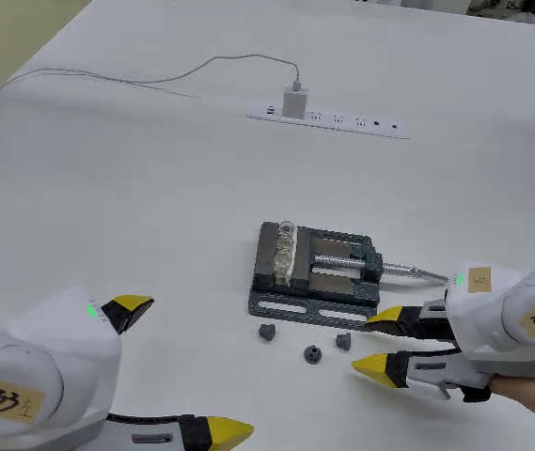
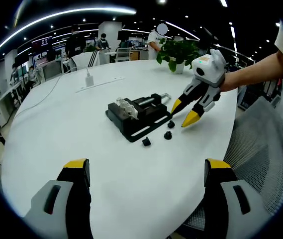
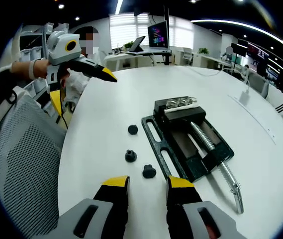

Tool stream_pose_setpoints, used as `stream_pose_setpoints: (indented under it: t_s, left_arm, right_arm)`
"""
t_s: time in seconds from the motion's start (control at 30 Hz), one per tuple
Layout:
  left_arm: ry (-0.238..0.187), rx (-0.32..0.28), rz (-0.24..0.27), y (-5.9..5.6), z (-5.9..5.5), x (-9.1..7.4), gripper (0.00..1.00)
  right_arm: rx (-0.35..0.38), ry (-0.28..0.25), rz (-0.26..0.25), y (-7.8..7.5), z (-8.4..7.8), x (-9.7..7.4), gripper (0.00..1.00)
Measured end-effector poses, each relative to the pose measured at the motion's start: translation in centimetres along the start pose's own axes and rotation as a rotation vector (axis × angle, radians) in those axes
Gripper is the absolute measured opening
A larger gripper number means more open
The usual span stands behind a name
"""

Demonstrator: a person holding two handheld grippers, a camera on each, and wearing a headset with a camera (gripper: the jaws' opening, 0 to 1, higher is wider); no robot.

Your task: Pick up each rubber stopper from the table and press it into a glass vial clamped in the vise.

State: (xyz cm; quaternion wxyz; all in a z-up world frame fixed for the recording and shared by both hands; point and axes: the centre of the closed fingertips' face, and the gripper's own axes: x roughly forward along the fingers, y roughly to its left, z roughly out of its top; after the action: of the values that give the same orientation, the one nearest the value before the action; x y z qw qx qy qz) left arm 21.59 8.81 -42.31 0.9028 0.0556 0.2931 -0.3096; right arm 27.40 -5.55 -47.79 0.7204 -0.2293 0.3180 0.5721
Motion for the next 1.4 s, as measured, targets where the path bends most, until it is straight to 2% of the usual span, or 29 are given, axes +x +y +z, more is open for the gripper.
stream_pose_setpoints:
  t_s: [0.33, 0.5, 0.9, 1.13, 1.4]
  left_arm:
    - [0.008, -0.001, -0.006, 0.0, 0.0, 0.3, 0.94]
    - [0.015, 0.001, -0.012, 0.0, -0.1, 0.3, 0.94]
    - [0.022, 0.001, -0.019, 0.2, -0.1, 0.7, 0.93]
    - [0.023, 0.014, -0.036, -0.1, 0.0, 1.1, 0.92]
    - [0.018, 0.05, -0.067, -1.0, 0.6, 1.5, 0.9]
  right_arm:
    - [-0.03, 0.012, 0.021, 0.0, 0.1, 0.7, 0.15]
    - [-0.02, 0.009, 0.022, -0.3, 0.0, 1.0, 0.12]
    - [-0.035, 0.008, 0.036, -0.1, 0.1, 1.3, 0.09]
    - [-0.046, 0.009, 0.04, -0.1, 0.4, 0.6, 0.08]
    - [-0.083, 0.025, 0.033, 0.1, 0.9, -1.2, 0.08]
